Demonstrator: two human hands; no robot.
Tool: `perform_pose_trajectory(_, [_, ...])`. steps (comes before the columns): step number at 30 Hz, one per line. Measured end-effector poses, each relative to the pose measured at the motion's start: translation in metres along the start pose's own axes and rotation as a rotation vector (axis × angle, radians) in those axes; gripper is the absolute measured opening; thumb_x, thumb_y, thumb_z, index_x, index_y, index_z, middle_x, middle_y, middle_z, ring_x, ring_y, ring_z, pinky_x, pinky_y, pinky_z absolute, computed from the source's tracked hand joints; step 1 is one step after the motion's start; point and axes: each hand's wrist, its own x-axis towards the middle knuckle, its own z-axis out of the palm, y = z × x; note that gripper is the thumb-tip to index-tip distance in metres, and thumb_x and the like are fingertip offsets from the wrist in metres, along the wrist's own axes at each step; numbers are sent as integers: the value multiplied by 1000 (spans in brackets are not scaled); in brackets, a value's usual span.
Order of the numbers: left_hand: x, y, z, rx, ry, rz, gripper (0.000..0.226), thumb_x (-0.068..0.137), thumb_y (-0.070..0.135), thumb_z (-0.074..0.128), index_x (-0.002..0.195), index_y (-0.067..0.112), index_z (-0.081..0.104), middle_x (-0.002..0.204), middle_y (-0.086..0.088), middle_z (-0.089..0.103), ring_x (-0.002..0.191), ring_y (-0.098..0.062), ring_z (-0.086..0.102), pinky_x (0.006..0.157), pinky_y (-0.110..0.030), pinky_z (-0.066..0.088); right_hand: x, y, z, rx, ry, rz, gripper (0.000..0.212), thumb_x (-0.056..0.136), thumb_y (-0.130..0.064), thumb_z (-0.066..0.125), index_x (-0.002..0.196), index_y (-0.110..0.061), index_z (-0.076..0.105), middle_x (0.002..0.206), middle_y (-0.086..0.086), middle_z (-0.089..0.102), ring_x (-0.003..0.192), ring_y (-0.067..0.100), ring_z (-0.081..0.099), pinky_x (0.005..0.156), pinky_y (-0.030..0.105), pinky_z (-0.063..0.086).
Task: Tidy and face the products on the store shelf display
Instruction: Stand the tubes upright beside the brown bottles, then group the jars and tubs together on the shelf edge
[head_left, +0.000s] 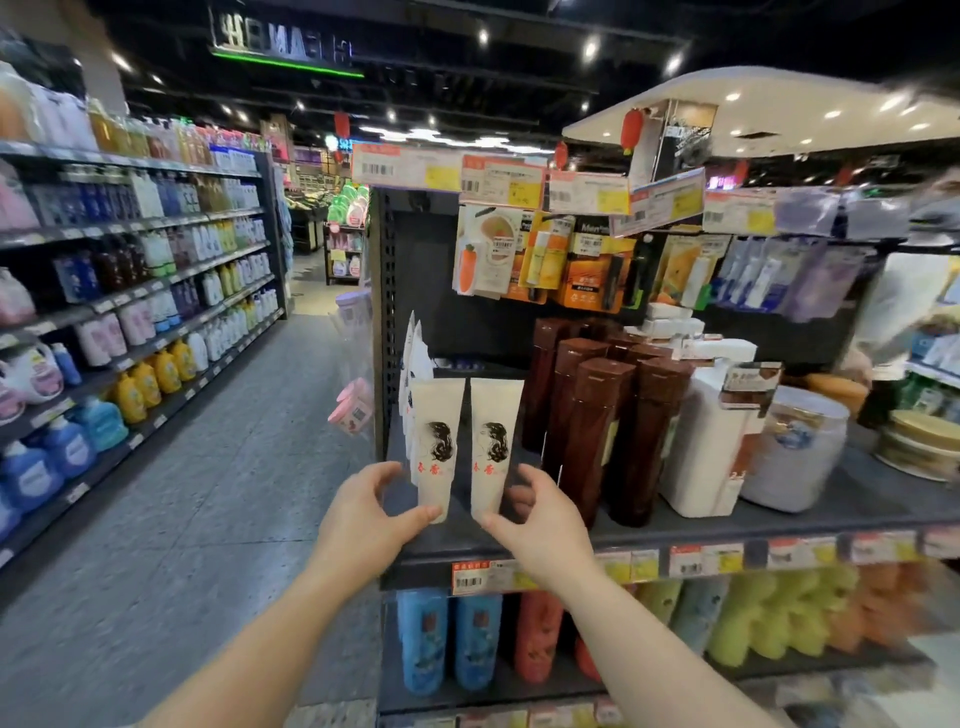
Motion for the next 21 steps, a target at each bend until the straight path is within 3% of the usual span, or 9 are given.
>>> perform_pose_trajectory(3, [-28,15,8,49,175,45,67,71,39,80,129,22,52,129,4,54,117,-11,48,95,-30,40,-22,10,-19,24,-48,-47,77,82,-31,74,147,-25,33,138,-3,52,122,10,51,99,23,40])
perform_pose_trajectory(5, [-51,30,23,94,201,98,60,72,40,79,125,21,55,122,6,55,116,-11,48,95,-30,40,-35,20,-39,41,-79,-72,72,84,-32,72,145,-27,35,135,-5,53,118,7,51,96,20,40])
perform_pose_trajectory(10, [-93,69,76,130,145,144,53,78,45,72,123,23,58,123,5,58,120,-15,49,101,-36,43,-54,50,-97,-1,-55,-111,56,89,-36,64,141,-27,44,134,-6,55,120,8,52,97,20,40])
perform_pose_trajectory(14, [-106,98,113,226,86,193,51,82,51,64,126,26,57,128,3,55,122,-19,47,102,-39,42,-62,76,-140,-51,-42,-96,51,93,-35,60,140,-26,45,140,-7,51,127,10,48,108,28,38])
perform_pose_trajectory(21, [-108,153,183,394,-46,366,56,82,59,53,126,25,60,130,2,57,124,-18,48,108,-36,35,-65,125,-222,-192,76,-49,50,93,-39,57,140,-27,44,139,-6,51,127,13,48,99,25,38])
